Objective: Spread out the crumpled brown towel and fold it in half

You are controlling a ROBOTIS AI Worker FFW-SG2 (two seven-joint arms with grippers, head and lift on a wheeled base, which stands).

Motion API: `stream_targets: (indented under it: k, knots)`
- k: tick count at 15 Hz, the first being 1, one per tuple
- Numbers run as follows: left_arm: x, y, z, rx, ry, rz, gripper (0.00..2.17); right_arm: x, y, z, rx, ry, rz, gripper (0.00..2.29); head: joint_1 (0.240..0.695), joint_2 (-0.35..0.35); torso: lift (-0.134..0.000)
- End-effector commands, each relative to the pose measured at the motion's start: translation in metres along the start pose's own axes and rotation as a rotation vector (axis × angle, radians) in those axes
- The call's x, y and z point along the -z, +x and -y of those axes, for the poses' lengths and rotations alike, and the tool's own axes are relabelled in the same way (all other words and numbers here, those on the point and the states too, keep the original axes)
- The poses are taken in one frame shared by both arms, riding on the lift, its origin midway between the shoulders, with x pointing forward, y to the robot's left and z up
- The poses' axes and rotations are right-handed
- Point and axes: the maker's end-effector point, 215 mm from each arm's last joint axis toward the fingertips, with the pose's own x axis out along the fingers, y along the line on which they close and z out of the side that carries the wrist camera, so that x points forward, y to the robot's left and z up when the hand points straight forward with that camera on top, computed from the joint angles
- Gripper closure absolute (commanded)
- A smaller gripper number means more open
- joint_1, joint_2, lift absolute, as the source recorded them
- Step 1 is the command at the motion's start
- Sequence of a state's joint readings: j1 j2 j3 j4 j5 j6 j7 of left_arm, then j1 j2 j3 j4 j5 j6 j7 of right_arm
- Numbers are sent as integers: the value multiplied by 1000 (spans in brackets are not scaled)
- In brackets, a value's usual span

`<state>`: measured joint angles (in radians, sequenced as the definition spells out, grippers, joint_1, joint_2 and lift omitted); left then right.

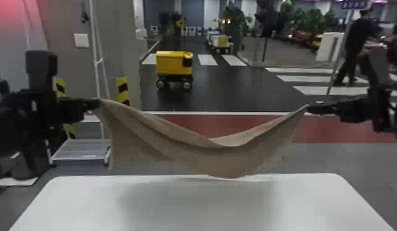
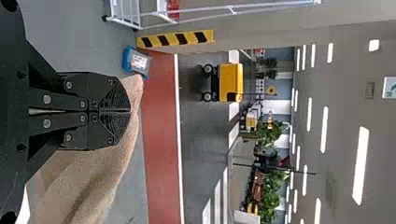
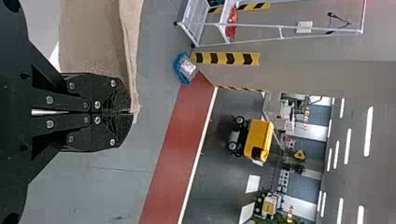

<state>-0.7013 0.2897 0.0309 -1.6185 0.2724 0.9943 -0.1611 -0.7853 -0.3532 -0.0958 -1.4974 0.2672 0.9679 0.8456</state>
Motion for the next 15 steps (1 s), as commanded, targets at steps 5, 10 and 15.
stream_targets:
  k: [5, 10, 15]
  knots:
    - [163, -132, -34, -49, -39, -83, 1710, 151, -90, -80, -106, -49, -109, 1244, 429, -33, -123]
    - [222, -218, 1, 1, -95, 28, 1710, 244, -165, -133, -214, -98, -144, 1244, 695, -10, -123]
    - [226, -264, 24, 84, -97, 149, 1710, 262, -220, -134, -243, -109, -104, 1244, 695, -40, -123]
